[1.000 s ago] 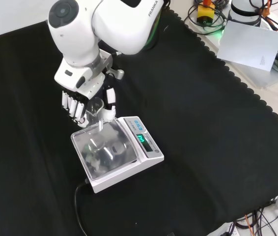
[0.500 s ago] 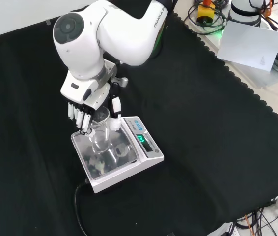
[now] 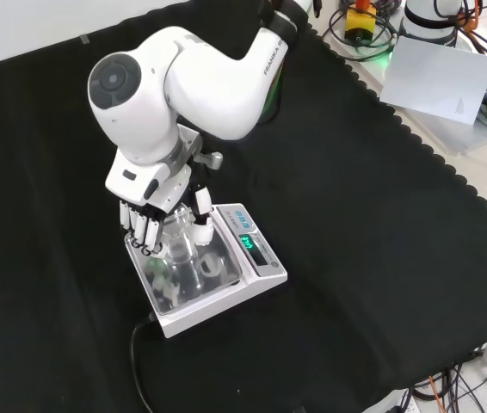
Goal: Put the beaker on the electronic balance.
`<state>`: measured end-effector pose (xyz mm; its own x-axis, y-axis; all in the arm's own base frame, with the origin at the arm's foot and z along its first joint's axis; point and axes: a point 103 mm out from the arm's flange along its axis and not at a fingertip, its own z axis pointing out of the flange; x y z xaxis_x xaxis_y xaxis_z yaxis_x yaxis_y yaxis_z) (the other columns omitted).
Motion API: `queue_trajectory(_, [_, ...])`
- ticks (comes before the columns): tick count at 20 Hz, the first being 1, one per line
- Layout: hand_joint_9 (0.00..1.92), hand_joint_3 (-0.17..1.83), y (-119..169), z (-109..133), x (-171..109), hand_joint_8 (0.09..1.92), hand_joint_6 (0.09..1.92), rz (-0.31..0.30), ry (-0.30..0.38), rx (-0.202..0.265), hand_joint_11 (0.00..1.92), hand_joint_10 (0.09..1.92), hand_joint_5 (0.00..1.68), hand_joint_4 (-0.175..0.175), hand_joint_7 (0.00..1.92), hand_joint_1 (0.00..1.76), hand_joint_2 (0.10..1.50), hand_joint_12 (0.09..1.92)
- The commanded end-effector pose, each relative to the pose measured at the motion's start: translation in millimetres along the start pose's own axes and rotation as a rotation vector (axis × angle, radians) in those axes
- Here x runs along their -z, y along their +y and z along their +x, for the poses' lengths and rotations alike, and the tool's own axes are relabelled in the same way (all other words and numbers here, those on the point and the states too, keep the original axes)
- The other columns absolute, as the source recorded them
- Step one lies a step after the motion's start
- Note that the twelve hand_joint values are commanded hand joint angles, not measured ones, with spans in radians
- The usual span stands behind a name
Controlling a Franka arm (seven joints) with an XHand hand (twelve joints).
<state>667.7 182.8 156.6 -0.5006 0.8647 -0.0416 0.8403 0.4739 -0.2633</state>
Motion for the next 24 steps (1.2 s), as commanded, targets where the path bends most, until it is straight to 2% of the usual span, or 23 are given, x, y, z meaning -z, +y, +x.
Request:
queue_trajectory(1, [1.15,0.5,0,4,-3,1.11,1.15,0.007,0.011,0.013,0.95,0.81,0.86,-0.006,0.93,1.08,0.84,1.07])
queue_trajectory(3, [1.1,0.64,-1,4,-2,1.07,1.15,0.005,0.016,0.021,0.85,0.79,0.59,-0.047,0.82,1.07,0.67,1.14])
queue_trajectory(5, [0.96,0.68,-3,2,-1,1.02,0.92,0.001,0.015,0.022,0.67,0.79,0.3,-0.071,0.63,1.03,0.56,1.23])
queue_trajectory(8, [0.65,0.57,-7,-1,2,0.91,0.33,-0.02,0.019,0.015,0.33,0.8,0.06,-0.054,0.27,0.89,0.52,1.39])
queue_trajectory(10, [0.41,0.44,-10,-3,5,0.77,0.09,-0.032,0.03,0.018,0.11,0.83,0.01,-0.021,0.08,0.81,0.54,1.46])
queue_trajectory(13, [0.22,0.27,-14,-8,10,0.48,0.09,-0.046,0.041,0.021,0.01,0.85,0.0,0.005,0.01,0.7,0.57,1.41])
queue_trajectory(15, [0.17,0.2,-17,-10,14,0.37,0.09,-0.05,0.04,0.02,0.0,0.85,0.0,0.014,0.0,0.65,0.58,1.36])
queue_trajectory(24, [0.13,0.13,-34,-22,36,0.31,0.09,-0.09,0.035,0.001,0.0,0.84,0.0,0.035,0.0,0.59,0.61,1.31])
